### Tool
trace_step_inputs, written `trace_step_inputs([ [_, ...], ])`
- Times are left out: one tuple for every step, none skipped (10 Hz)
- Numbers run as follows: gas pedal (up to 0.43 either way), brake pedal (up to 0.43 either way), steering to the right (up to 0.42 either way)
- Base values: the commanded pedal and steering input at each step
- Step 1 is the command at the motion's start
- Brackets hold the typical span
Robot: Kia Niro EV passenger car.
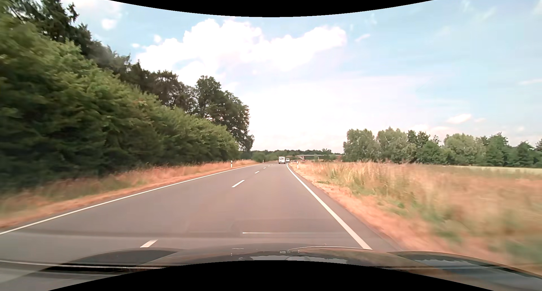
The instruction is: Follow the waypoints while adhering to traffic rules and regulations
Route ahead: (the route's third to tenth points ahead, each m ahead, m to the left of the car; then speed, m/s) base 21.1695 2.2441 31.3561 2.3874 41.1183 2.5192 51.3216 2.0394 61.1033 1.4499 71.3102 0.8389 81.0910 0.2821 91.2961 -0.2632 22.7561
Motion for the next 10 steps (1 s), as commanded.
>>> trace_step_inputs([
  [0.22,0.0,0.0],
  [0.22,0.0,0.001],
  [0.22,0.0,0.0],
  [0.22,0.0,0.001],
  [0.22,0.0,0.001],
  [0.22,0.0,0.001],
  [0.22,0.0,0.001],
  [0.22,0.0,0.001],
  [0.22,0.0,0.001],
  [0.22,0.0,0.001],
])
